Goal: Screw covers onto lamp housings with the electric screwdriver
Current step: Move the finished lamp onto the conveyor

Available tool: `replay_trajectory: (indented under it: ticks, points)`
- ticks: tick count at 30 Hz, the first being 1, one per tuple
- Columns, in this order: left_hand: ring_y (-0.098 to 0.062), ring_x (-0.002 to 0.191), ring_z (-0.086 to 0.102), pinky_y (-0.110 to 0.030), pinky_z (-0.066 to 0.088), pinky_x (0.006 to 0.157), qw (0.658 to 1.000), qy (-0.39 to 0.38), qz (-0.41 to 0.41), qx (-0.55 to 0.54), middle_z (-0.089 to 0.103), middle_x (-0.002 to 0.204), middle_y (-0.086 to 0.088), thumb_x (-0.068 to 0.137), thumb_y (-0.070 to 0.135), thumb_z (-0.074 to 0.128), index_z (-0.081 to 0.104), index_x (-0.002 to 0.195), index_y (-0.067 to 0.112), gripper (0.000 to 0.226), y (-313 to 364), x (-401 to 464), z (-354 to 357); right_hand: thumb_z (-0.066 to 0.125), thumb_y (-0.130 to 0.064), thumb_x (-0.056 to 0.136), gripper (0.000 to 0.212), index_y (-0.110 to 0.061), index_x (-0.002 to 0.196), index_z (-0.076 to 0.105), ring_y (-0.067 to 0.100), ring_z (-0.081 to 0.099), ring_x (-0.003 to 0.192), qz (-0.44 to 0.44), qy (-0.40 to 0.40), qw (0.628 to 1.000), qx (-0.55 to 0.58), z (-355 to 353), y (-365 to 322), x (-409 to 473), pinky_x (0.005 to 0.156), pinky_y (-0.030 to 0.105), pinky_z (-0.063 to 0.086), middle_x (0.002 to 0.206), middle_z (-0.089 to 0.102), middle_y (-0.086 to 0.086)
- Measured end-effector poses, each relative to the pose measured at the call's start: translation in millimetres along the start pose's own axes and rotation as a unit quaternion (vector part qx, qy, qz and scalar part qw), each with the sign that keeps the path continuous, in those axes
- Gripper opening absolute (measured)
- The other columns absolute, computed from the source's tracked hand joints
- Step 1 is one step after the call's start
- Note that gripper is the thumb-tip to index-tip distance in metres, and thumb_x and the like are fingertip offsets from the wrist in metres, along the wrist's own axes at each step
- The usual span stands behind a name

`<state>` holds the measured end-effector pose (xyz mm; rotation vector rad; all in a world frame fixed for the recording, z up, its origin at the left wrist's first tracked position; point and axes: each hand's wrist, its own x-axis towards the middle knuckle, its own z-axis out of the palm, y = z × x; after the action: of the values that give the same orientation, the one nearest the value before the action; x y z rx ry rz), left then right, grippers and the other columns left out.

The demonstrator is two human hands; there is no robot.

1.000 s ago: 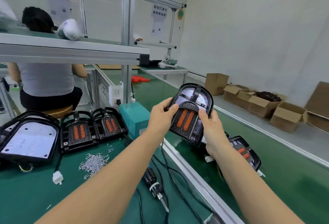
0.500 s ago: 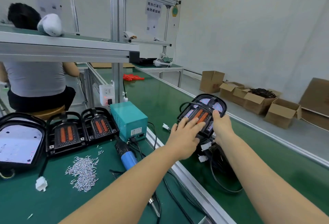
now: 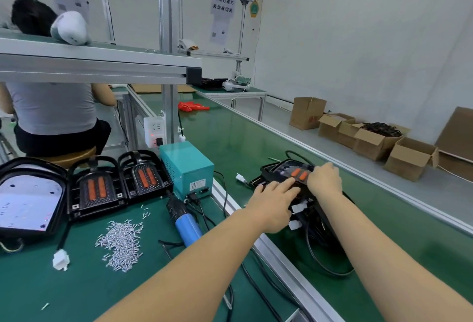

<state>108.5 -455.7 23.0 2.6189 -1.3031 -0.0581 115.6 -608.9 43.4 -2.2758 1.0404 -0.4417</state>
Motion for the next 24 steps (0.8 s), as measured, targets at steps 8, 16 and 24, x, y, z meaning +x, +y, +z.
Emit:
replay_trajectory:
  ticks: [8,16,24]
  points:
    - [-0.021,0.146,0.003,-0.049,0.002,0.117,1.0,-0.007,-0.007,0.002,0.003,0.16,0.004,0.1,0.021,0.035,0.012,0.152,0.021,0.056,-0.6,-8.2,3.9,0.037,-0.006,0.101,0.025,-0.002,0.113,0.058,0.033,0.055,0.117,-0.048,-0.063,0.984,-0.159,-9.8,4.0,-5.8,0.089,0.034,0.041,0.128,0.058,0.018]
    - [-0.02,0.147,0.001,-0.05,0.0,0.117,0.999,-0.012,-0.044,0.004,0.002,0.161,0.004,0.101,0.016,0.03,0.009,0.152,0.019,0.056,-14.1,-34.3,0.0,0.038,-0.016,0.099,0.032,-0.01,0.129,0.048,0.028,0.044,0.13,-0.168,0.027,0.949,-0.264,-8.2,-21.1,-37.2,0.116,0.053,0.012,0.137,0.051,0.008]
    - [-0.017,0.146,-0.001,-0.051,-0.004,0.116,0.989,0.003,-0.146,-0.005,0.002,0.16,0.006,0.098,0.013,0.031,0.009,0.152,0.02,0.059,-48.9,-91.0,-1.6,0.03,-0.021,0.104,0.032,-0.015,0.132,0.044,0.019,0.031,0.137,-0.327,-0.086,0.903,-0.266,40.2,-47.9,-113.9,0.116,0.06,0.012,0.145,0.037,-0.001]
